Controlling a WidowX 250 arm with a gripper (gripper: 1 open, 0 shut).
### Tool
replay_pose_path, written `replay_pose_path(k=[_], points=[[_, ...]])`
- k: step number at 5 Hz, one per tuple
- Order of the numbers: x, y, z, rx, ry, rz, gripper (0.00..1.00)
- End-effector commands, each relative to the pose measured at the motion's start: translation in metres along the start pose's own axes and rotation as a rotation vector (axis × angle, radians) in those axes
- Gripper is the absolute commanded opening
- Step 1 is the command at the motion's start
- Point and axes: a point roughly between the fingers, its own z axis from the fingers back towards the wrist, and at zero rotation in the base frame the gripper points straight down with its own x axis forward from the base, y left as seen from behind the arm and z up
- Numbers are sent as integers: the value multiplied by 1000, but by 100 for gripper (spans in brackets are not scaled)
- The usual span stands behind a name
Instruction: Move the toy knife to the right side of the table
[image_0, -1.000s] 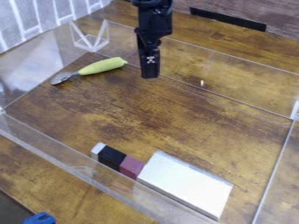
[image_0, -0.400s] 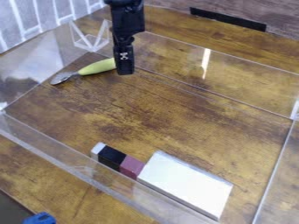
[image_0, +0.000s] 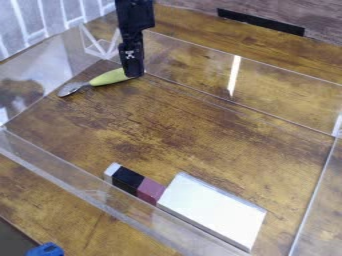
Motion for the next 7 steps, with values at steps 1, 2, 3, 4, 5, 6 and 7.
replay_pose_path(k=[1,2,3,4,5,6,7], points=[[-8,14,23,54,-33,-25,100],[-17,21,20,35,-33,-43,100],[-29,30,18,20,-31,-60,100],[-38,40,10,0,-42,-53,100],[-46,44,0,-30,-59,-45,100],[-50,49,-9,-53,-75,-49,100],[-52,47,-15,-78,-91,-48,0]])
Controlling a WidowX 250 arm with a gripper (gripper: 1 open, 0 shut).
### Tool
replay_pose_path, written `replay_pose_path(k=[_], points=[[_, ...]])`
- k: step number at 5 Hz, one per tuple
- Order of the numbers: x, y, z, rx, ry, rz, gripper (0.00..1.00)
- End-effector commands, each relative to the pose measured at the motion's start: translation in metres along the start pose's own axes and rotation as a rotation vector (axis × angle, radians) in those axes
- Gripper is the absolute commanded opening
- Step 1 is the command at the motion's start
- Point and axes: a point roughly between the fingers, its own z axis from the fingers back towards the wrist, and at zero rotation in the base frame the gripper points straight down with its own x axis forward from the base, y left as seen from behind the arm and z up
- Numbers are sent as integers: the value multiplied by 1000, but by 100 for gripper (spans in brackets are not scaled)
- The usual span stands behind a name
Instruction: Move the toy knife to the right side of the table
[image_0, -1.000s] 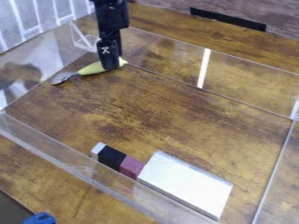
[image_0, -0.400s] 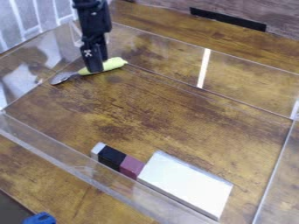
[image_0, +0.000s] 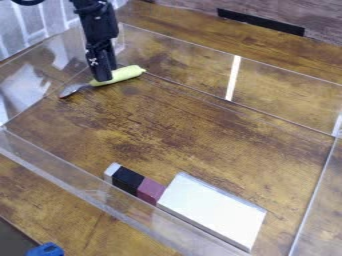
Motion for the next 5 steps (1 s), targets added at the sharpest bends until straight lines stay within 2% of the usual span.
replay_pose_path(k=[1,2,3,5], points=[[-1,-1,12,9,-26,-6,0],[-4,1,0,-22,-37,-3,100],[-4,0,0,-37,-47,-2,0],[-4,0,-1,-65,-65,-1,0]])
